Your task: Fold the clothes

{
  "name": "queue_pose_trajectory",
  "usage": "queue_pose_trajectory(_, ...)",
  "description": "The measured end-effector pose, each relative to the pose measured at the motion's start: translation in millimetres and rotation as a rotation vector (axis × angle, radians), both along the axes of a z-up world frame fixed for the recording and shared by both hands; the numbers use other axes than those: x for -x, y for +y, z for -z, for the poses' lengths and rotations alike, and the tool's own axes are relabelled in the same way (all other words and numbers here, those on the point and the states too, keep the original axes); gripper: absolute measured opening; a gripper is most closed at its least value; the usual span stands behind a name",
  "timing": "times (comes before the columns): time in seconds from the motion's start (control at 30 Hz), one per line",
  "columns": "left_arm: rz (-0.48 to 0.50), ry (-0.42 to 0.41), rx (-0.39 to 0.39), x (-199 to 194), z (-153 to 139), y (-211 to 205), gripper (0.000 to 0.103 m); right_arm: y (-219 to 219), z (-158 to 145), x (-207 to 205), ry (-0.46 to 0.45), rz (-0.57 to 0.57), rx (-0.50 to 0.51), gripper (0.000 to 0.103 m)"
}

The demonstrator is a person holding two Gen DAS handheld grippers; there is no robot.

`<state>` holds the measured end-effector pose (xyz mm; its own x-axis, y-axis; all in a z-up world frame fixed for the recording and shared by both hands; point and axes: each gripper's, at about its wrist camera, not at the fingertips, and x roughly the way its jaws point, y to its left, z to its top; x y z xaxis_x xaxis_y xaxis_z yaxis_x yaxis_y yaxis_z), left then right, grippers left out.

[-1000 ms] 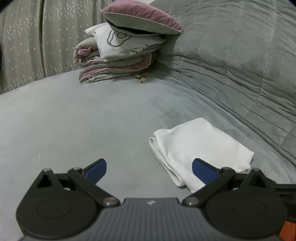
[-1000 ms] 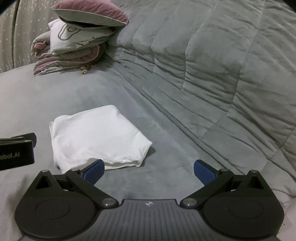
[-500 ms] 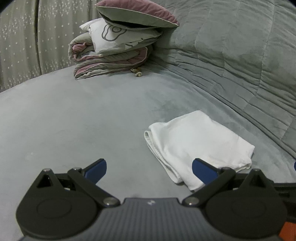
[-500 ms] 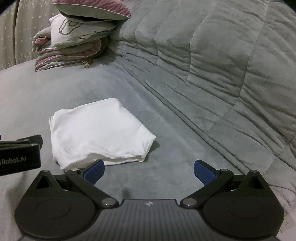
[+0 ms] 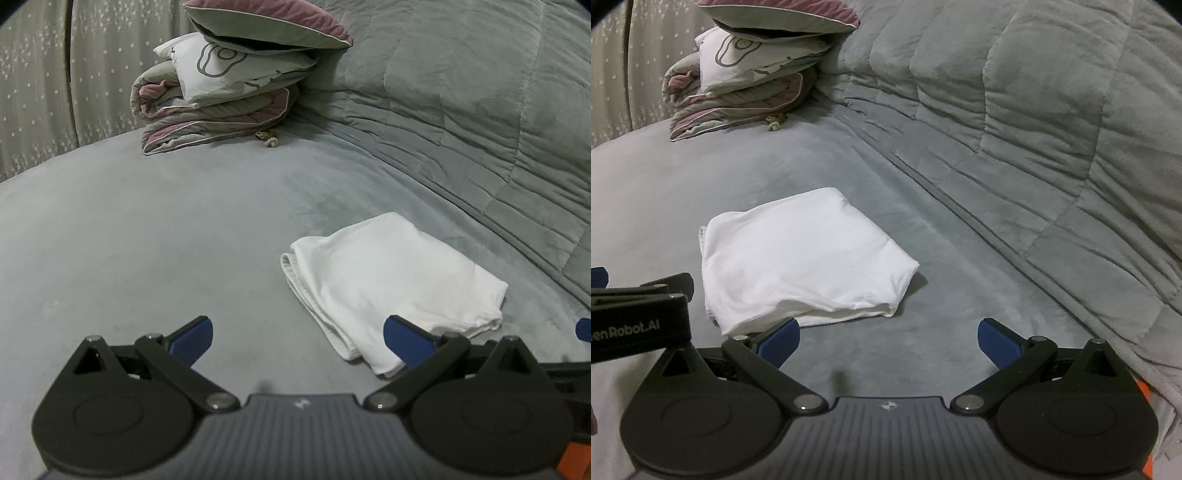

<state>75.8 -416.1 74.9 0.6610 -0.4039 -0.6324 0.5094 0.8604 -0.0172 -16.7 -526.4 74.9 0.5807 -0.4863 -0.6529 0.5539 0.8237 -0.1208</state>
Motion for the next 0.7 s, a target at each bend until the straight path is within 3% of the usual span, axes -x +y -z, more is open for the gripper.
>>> queue_pose_trajectory(0.7, -0.007, 0.003, -0.014, 1.0, 1.3, -0.2, 0.103, 3.8, 0.7, 0.5, 0.007, -0.015, -0.007, 0.103)
